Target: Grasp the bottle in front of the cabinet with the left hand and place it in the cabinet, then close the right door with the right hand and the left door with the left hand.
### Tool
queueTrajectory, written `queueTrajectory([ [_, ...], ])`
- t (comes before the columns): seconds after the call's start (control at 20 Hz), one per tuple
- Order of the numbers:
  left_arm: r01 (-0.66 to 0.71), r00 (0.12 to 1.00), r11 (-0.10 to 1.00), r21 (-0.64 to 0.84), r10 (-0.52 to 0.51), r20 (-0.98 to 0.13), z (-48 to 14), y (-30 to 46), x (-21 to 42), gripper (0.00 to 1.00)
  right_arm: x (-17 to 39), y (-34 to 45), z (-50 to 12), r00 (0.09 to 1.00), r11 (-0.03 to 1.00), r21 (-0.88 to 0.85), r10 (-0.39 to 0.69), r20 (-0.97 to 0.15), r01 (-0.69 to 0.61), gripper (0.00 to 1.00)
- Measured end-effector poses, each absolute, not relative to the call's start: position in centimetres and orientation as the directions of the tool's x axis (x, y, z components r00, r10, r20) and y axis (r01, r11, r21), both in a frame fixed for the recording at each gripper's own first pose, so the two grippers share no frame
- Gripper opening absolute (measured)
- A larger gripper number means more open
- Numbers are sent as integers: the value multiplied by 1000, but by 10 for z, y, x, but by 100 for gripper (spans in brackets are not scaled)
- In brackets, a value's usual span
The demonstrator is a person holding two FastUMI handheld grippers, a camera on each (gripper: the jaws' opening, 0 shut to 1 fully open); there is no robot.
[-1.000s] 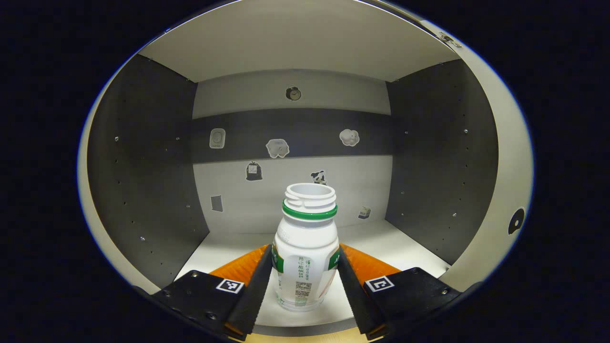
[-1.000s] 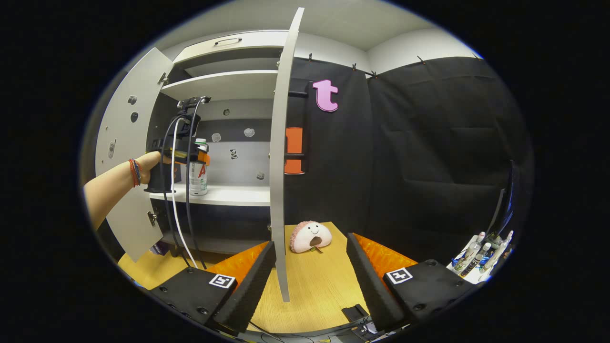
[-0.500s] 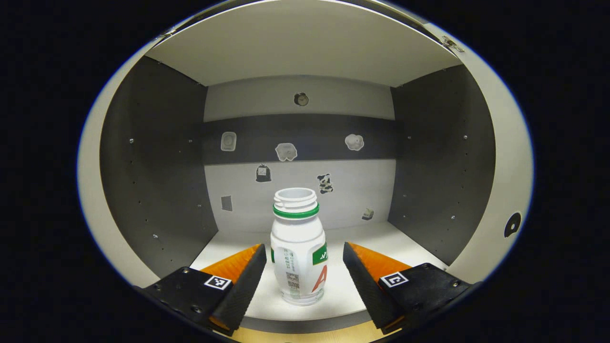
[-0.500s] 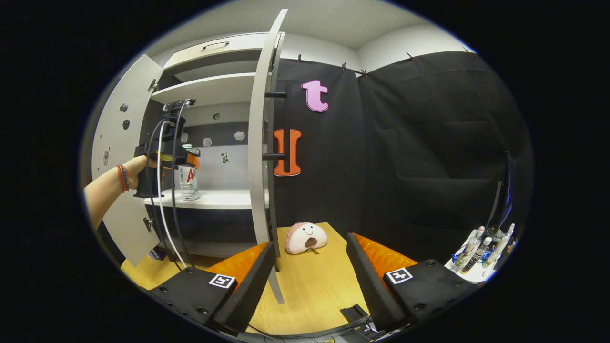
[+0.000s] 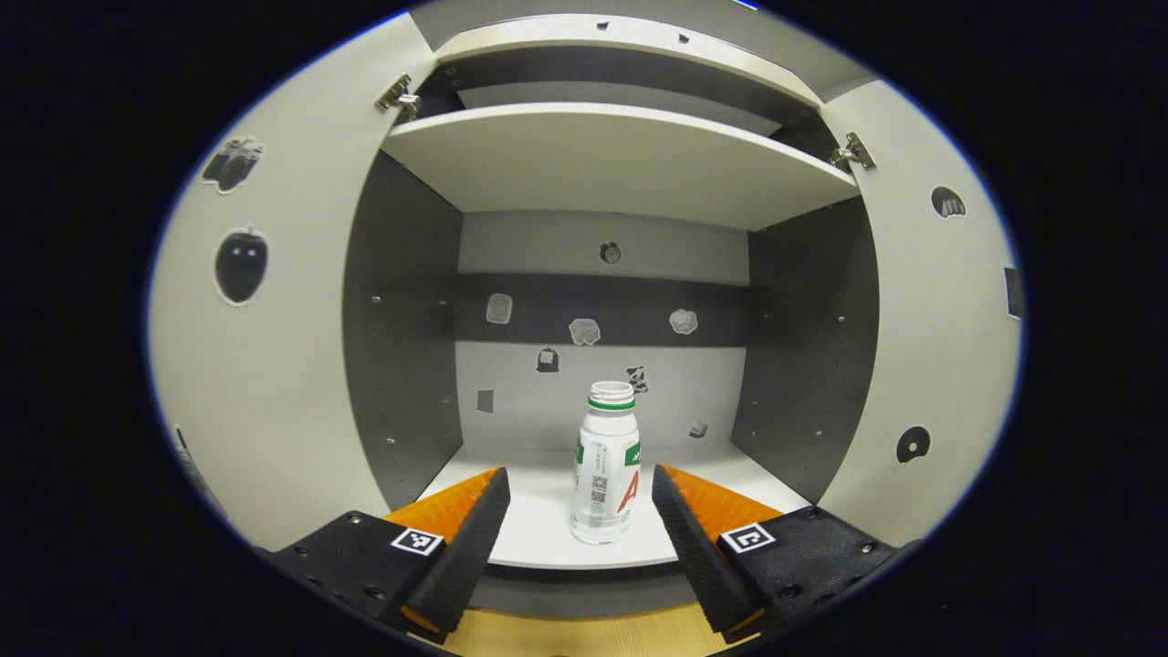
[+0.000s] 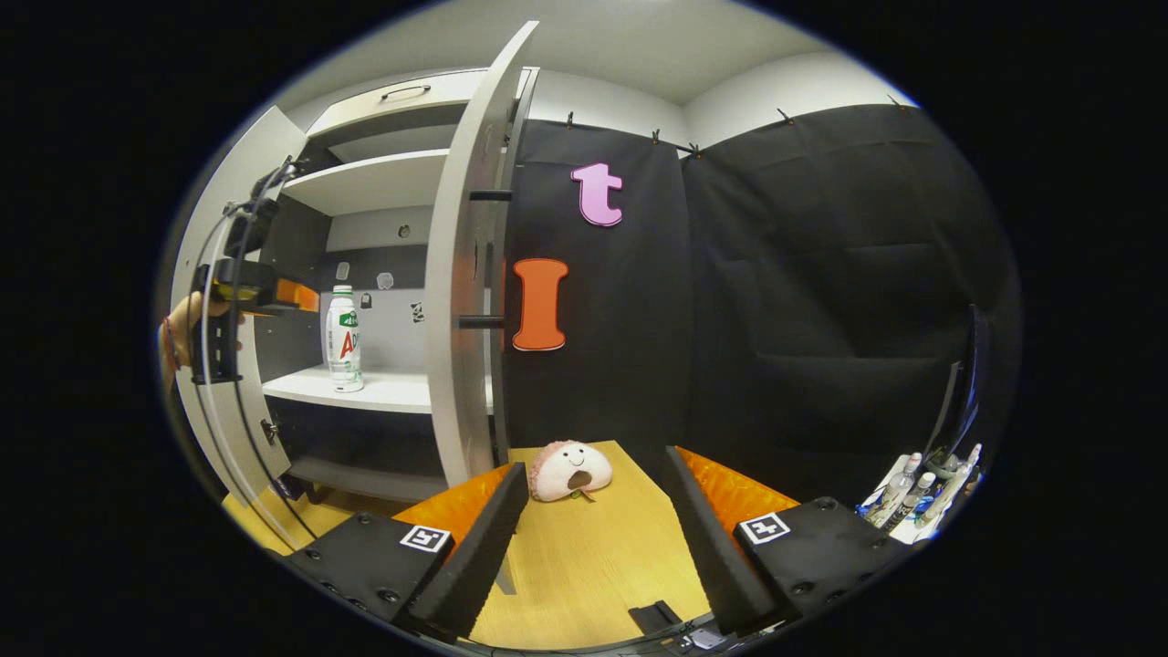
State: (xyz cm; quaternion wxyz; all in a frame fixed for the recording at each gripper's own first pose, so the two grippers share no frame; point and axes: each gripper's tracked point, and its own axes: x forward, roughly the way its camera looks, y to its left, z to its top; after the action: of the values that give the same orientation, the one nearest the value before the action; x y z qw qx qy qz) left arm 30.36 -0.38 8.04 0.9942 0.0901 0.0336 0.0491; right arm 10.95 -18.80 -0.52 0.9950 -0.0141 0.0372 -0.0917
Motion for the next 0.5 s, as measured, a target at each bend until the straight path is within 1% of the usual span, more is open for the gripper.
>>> queueTrajectory([
  [0.15, -95, 995, 985, 144, 98, -12, 94, -6, 259, 95, 122, -209, -3, 979, 981, -29, -195, -61, 194, 99],
  [0.3, -119, 993, 982, 147, 116, 31, 106, 1, 215, 95, 139, -225, -6, 979, 980, 4, -197, -57, 198, 99],
  [0.4, -137, 990, 980, 143, 132, 50, 111, 5, 184, 95, 154, -227, -9, 980, 981, 31, -190, -62, 192, 99],
  [0.5, -145, 988, 981, 127, 139, 60, 112, 7, 158, 95, 168, -225, -10, 984, 985, 20, -167, -59, 169, 99],
])
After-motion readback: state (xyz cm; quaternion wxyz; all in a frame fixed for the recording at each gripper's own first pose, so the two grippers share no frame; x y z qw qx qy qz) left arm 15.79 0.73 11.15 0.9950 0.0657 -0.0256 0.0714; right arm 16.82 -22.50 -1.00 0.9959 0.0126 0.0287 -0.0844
